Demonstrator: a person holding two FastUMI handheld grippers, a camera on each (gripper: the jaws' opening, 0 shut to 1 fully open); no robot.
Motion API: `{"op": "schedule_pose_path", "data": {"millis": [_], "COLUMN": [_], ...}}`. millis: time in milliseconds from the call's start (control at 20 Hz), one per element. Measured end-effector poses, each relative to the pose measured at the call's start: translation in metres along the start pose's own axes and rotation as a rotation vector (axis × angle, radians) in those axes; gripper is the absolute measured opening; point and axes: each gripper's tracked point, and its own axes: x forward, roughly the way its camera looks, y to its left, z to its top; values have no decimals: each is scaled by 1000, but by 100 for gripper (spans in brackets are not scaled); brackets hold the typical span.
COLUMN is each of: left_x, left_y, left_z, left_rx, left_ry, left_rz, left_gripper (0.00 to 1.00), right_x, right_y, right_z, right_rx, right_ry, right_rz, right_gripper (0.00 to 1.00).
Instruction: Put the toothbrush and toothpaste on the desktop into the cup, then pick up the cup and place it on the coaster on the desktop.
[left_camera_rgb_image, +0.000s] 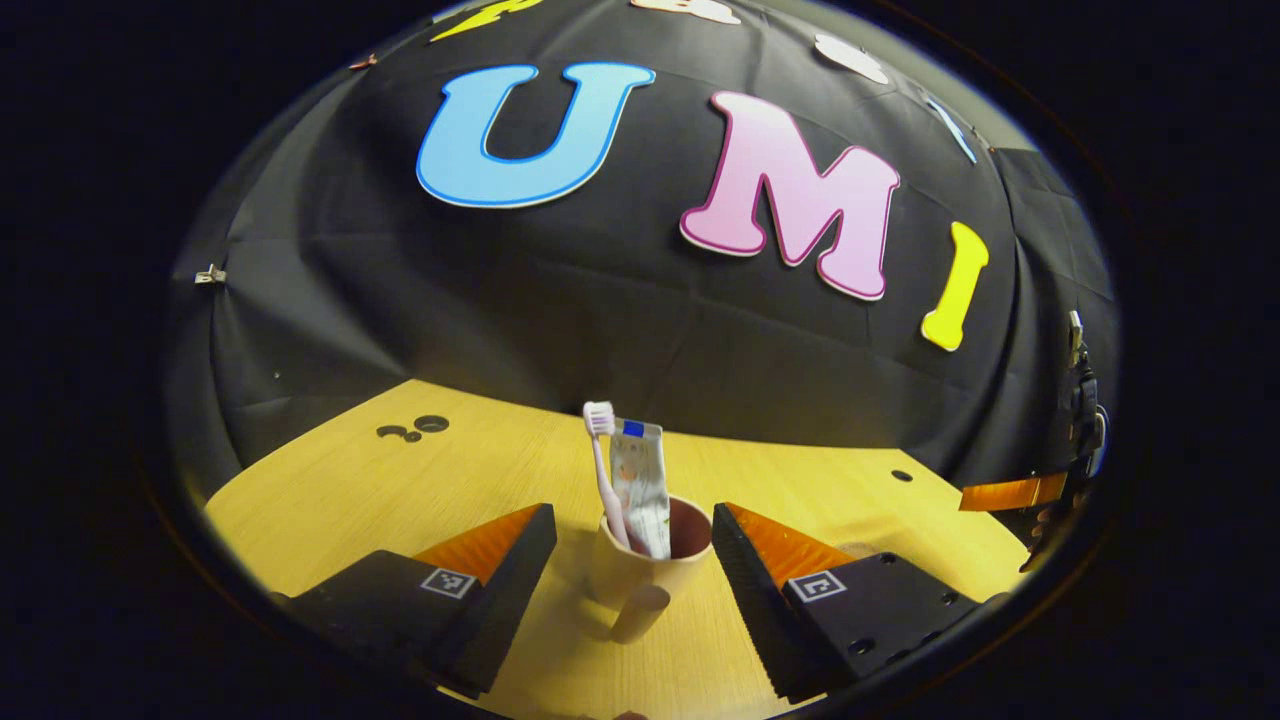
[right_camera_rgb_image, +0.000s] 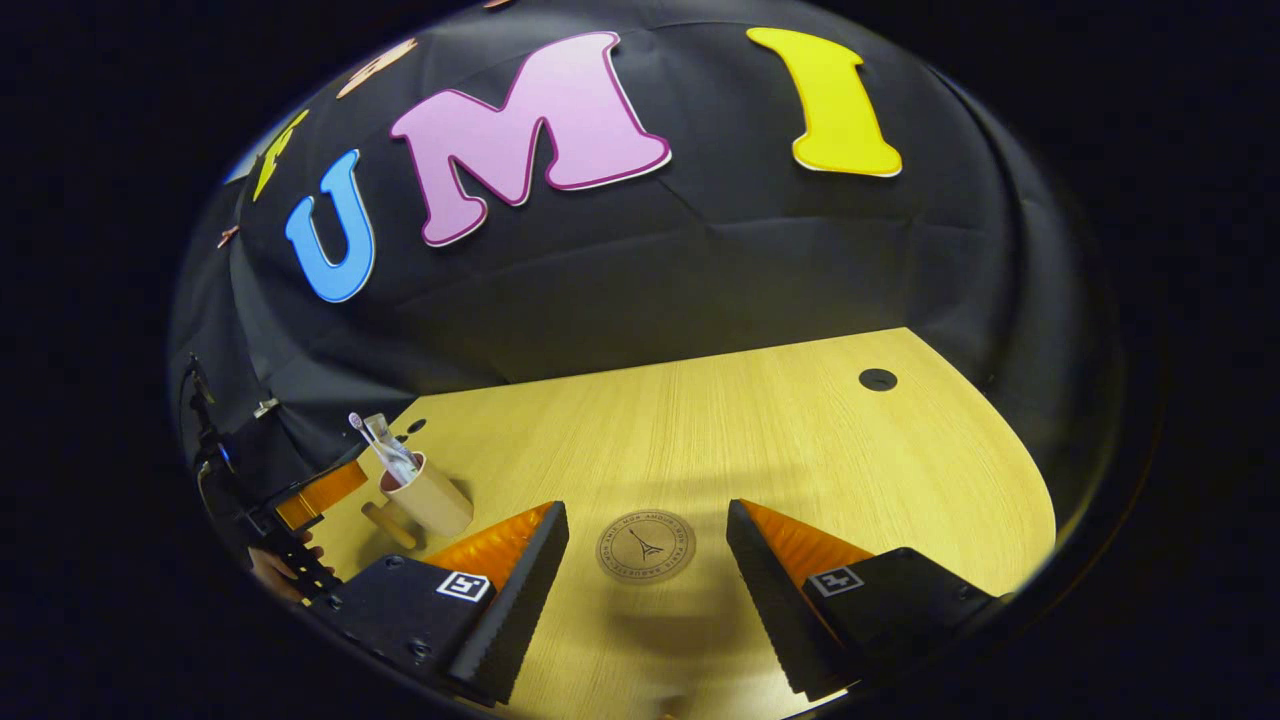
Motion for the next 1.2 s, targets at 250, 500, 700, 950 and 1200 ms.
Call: {"op": "schedule_pose_path", "data": {"millis": [250,500,700,950,1200], "left_x": [2,13,20,23,35], "left_y": [5,2,6,8,6], "left_z": [-13,-24,-40,-61,-82], "left_rx": [22,108,193,174,160], "left_ry": [168,342,493,651,771], "left_rz": [9,-13,-15,-2,3], "left_gripper": [97,97,98,98,88], "right_x": [-24,-56,-92,-130,-148], "right_y": [-28,-61,-89,-120,-138], "right_z": [7,-8,-32,-54,-57], "right_rx": [29,69,136,208,211], "right_ry": [-23,-12,28,43,34], "right_rz": [-52,-122,-185,-283,-347], "right_gripper": [98,98,99,99,98]}}
